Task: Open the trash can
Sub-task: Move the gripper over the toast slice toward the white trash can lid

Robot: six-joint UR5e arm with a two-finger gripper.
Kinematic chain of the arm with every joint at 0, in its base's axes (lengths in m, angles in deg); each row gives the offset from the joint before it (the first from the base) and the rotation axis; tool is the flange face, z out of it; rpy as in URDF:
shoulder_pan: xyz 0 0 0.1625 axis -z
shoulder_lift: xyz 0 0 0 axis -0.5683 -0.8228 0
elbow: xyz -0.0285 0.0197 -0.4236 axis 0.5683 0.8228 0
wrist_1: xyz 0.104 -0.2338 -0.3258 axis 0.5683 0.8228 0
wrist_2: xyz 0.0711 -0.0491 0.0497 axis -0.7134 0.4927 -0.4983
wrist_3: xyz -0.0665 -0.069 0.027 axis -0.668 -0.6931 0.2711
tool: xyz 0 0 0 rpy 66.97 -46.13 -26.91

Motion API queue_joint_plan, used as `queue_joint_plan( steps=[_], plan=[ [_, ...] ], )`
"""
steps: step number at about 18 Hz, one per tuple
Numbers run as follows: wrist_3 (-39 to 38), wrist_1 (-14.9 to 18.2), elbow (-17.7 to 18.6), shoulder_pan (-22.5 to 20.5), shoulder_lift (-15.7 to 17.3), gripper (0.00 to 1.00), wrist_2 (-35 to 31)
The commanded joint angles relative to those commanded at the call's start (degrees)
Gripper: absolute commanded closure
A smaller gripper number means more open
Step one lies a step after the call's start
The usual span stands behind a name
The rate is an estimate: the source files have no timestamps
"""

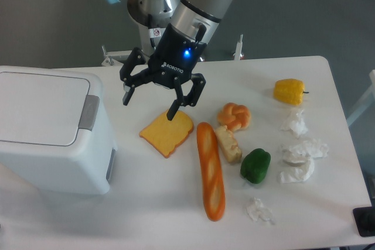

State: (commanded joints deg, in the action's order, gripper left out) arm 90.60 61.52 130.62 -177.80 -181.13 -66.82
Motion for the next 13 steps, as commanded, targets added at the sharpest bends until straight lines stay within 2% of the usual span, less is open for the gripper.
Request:
queue_joint_plan(
  steps=[8, 13],
  plan=[
    [0.18, 0.0, 0.0, 2.72, -1.85, 0.0, -0.26],
    [0.09, 0.0, 0.17, 2.99, -1.94, 0.0, -0.35]
  ],
)
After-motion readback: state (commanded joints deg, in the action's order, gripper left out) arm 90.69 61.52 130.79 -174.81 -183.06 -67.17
